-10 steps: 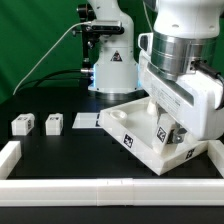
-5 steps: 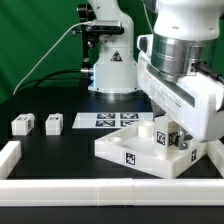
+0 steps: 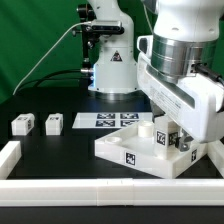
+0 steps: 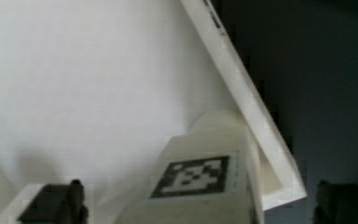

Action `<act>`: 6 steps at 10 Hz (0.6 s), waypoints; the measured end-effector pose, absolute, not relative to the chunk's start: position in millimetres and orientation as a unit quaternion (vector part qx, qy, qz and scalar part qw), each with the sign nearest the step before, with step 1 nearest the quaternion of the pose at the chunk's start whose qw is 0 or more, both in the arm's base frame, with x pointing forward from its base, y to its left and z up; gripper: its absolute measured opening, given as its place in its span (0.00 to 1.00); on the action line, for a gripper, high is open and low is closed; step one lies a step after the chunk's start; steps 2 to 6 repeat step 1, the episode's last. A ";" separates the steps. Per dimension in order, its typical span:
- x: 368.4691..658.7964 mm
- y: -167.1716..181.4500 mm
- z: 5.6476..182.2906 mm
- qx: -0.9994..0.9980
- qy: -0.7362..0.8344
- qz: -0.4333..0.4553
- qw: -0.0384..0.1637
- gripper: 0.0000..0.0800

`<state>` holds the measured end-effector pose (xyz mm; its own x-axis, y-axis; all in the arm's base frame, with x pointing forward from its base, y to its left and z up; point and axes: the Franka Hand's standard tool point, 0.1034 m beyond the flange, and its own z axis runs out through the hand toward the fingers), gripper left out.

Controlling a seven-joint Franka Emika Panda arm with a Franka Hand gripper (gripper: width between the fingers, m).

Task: Assemble one leg

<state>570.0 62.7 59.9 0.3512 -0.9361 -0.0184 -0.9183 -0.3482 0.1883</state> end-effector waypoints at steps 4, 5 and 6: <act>569.9 62.7 59.7 0.819 -0.566 -0.061 0.073 0.81; 569.9 62.7 59.7 0.819 -0.566 -0.061 0.073 0.81; 569.9 62.7 59.7 0.819 -0.566 -0.061 0.073 0.81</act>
Offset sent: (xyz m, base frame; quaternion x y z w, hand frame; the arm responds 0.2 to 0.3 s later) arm 0.0000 0.0000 0.0000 0.0000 0.0000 0.0000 1.0000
